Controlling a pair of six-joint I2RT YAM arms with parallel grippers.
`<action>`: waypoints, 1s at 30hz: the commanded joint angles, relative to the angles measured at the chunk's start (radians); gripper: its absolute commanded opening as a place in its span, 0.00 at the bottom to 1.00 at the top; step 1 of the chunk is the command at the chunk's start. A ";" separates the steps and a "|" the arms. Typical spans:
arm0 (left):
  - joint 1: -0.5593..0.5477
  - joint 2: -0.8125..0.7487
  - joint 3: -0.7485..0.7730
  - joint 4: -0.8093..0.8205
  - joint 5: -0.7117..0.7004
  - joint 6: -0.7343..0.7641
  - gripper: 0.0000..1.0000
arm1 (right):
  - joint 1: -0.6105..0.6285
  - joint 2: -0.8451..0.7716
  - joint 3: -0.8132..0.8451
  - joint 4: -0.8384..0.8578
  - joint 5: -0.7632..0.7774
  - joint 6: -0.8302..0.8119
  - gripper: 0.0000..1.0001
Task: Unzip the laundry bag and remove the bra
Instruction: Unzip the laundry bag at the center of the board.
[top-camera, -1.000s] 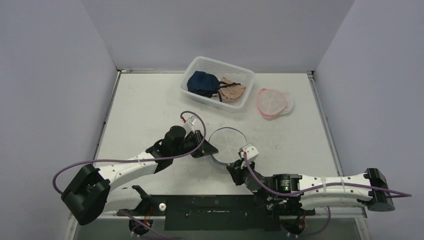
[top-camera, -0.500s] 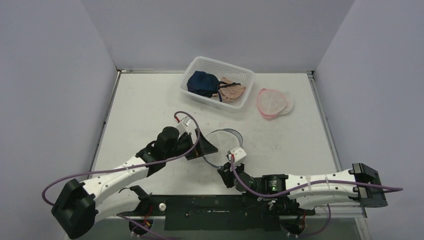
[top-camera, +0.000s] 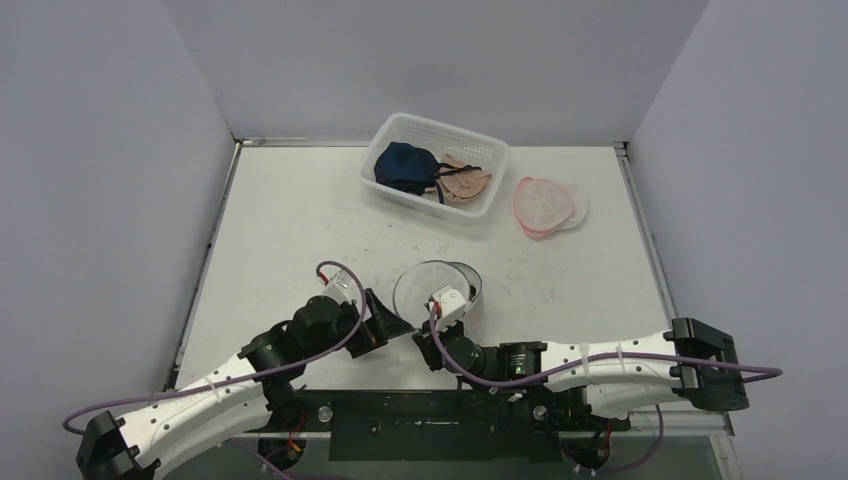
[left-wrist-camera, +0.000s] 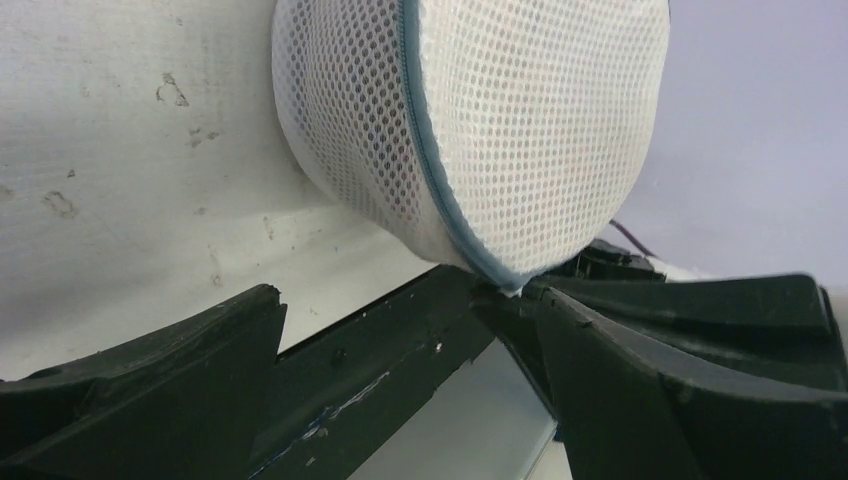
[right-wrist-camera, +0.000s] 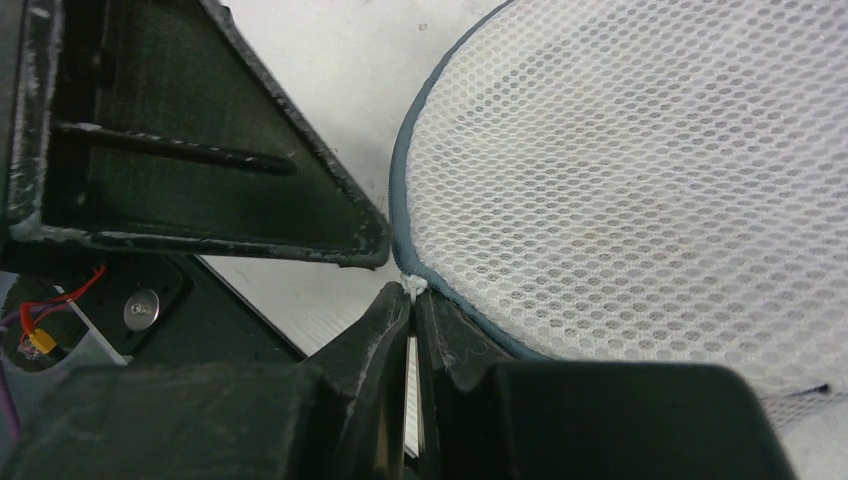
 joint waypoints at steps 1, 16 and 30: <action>-0.023 0.051 0.011 0.128 -0.118 -0.113 0.96 | -0.007 0.018 0.056 0.067 -0.029 -0.002 0.05; 0.024 0.258 0.111 0.217 -0.182 -0.125 0.60 | -0.014 0.002 0.184 -0.215 0.020 0.101 0.05; 0.020 0.253 0.150 0.270 -0.118 -0.116 0.61 | -0.023 0.007 0.177 -0.244 0.038 0.111 0.05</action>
